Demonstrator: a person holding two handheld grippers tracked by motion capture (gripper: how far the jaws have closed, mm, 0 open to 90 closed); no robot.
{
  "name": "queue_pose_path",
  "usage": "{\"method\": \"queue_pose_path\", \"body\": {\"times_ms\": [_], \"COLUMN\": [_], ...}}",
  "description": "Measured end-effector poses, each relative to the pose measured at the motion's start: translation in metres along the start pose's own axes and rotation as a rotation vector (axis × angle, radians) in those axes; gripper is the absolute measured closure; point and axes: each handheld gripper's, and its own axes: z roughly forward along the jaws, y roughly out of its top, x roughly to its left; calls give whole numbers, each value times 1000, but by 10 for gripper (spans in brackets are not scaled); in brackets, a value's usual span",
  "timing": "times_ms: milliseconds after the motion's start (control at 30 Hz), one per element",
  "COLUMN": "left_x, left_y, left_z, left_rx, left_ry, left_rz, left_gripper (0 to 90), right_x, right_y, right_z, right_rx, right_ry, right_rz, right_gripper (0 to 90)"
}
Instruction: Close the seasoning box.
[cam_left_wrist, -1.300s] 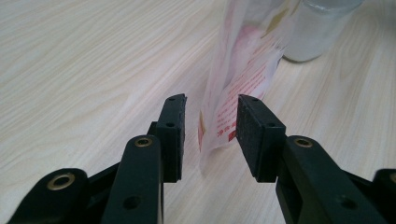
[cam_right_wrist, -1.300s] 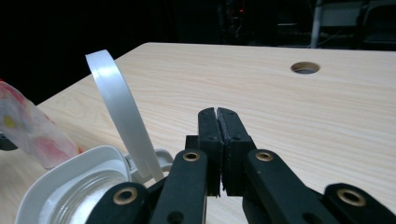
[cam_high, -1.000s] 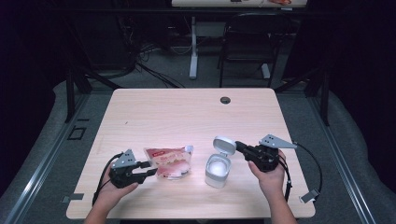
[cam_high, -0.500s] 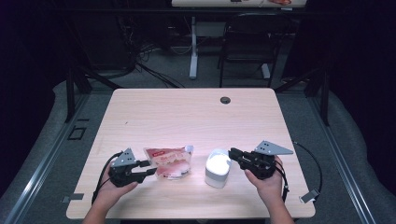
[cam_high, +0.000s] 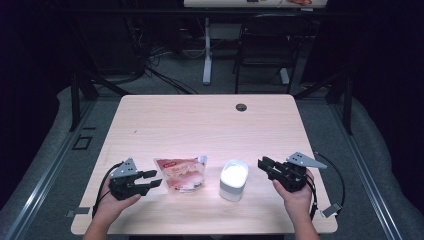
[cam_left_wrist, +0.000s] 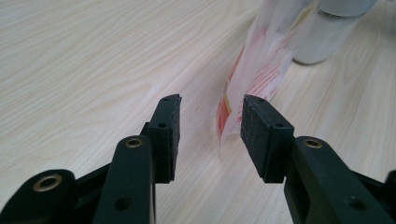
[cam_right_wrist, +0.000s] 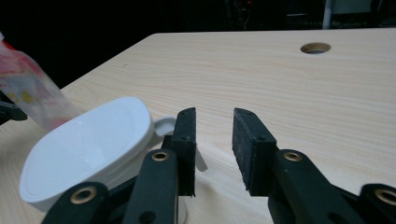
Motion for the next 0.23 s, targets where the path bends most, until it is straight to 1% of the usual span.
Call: {"method": "queue_pose_path", "body": {"times_ms": [33, 67, 100, 133, 233], "left_x": [1, 3, 5, 6, 7], "left_y": [-1, -1, -2, -3, -3], "left_z": [-1, -1, -2, -2, -3], "left_rx": [-1, -1, -3, -5, -7], "left_ry": [4, 6, 9, 10, 13], "left_rz": [-6, -8, -16, -20, -23], "left_gripper": [578, 575, 573, 570, 567], "right_x": [-2, -4, -5, -6, -7], "right_y": [-1, -2, -3, -4, -6], "right_z": [0, 0, 0, 0, 2], "right_rx": [3, -3, -2, 0, 12], "right_ry": [-10, -27, -25, -32, -68], "right_rz": [2, 14, 14, 15, 7], "right_gripper": [682, 647, 631, 607, 547]}}
